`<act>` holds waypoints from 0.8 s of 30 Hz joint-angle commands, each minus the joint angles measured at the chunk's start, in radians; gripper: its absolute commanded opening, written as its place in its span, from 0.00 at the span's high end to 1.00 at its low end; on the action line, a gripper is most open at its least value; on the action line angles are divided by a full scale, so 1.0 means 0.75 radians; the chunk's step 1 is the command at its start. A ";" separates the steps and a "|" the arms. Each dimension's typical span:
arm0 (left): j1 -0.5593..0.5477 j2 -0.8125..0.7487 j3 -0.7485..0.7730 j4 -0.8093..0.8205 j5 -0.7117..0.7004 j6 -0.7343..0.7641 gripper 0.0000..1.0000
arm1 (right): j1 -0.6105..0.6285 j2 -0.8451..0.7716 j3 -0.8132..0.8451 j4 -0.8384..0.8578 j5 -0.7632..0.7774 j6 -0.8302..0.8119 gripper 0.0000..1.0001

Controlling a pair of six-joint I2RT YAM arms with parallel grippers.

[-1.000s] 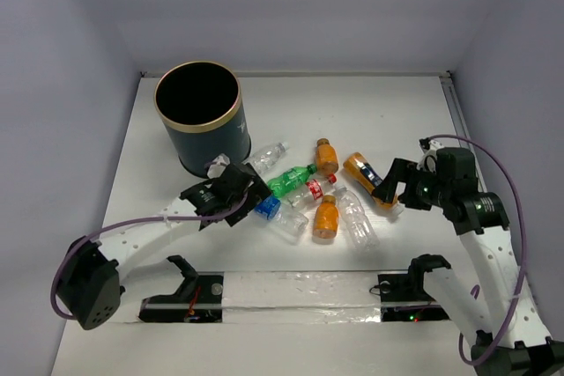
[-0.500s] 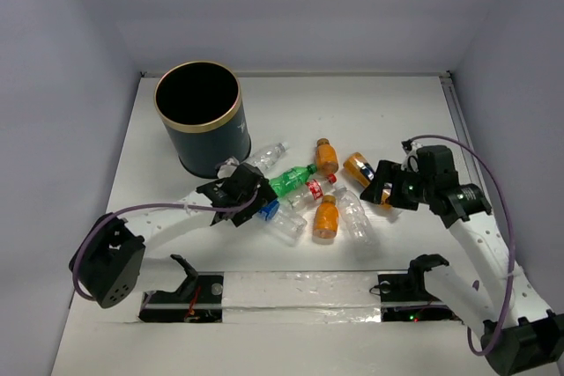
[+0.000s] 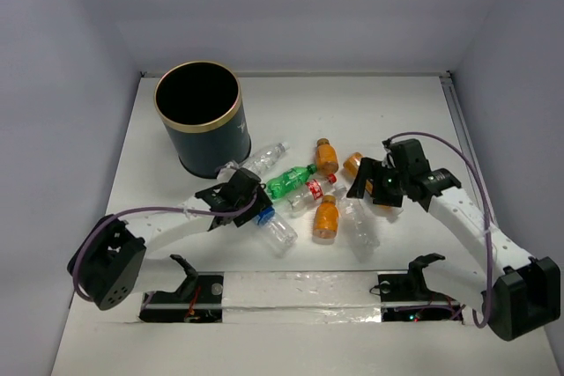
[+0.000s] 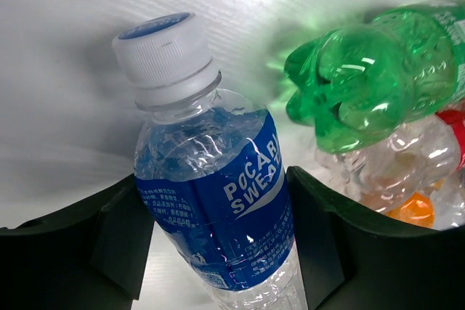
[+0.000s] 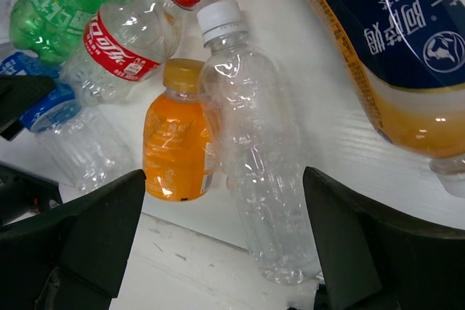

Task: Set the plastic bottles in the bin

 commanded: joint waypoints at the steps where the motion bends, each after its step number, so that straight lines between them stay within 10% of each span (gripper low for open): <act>1: 0.006 -0.125 -0.030 -0.070 -0.007 0.064 0.51 | 0.035 0.077 -0.014 0.134 0.068 0.040 0.05; 16: -0.021 -0.432 0.692 -0.559 -0.259 0.403 0.55 | 0.182 0.460 0.046 0.198 0.161 0.017 0.06; 24: 0.212 -0.123 1.453 -0.588 -0.450 0.857 0.55 | 0.183 0.446 0.007 0.202 0.216 0.015 0.39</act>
